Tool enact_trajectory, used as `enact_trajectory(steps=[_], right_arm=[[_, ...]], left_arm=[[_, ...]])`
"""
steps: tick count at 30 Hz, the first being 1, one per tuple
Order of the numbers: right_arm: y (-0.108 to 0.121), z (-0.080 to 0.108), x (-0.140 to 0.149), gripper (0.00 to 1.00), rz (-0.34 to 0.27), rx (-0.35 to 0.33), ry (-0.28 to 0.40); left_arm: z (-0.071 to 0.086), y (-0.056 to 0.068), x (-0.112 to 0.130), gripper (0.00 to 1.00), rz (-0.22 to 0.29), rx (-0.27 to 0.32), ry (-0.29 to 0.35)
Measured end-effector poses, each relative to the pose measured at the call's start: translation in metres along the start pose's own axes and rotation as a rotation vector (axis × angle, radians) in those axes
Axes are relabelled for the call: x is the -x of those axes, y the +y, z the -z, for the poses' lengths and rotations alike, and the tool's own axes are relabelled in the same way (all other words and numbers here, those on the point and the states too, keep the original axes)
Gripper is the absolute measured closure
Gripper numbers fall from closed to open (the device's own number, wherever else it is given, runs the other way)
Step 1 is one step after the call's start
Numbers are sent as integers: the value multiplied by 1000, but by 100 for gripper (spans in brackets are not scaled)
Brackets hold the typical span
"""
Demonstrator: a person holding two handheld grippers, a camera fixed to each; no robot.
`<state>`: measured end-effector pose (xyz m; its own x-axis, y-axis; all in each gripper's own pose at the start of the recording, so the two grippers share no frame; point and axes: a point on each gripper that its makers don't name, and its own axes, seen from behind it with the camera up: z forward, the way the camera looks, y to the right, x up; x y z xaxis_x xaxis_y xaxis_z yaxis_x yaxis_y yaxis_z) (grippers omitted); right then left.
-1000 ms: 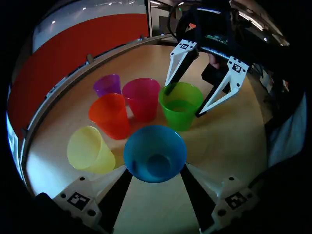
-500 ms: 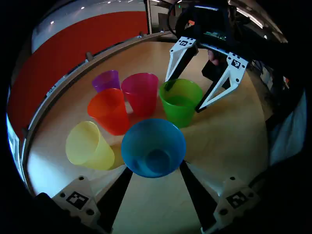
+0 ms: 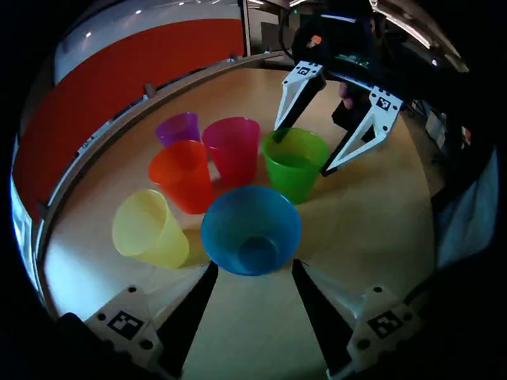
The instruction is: Pour water
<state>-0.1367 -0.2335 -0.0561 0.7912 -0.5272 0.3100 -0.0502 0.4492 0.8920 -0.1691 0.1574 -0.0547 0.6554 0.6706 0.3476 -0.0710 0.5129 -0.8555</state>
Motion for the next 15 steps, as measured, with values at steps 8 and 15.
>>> enact_trajectory(steps=[8,15], right_arm=[[-1,9,7,5,-7,23,-3],[-1,21,13,5,-8,52,-4]], left_arm=[[12,-6,6,14,10,-30,-4],[25,-9,13,14,20,-64,-10]])
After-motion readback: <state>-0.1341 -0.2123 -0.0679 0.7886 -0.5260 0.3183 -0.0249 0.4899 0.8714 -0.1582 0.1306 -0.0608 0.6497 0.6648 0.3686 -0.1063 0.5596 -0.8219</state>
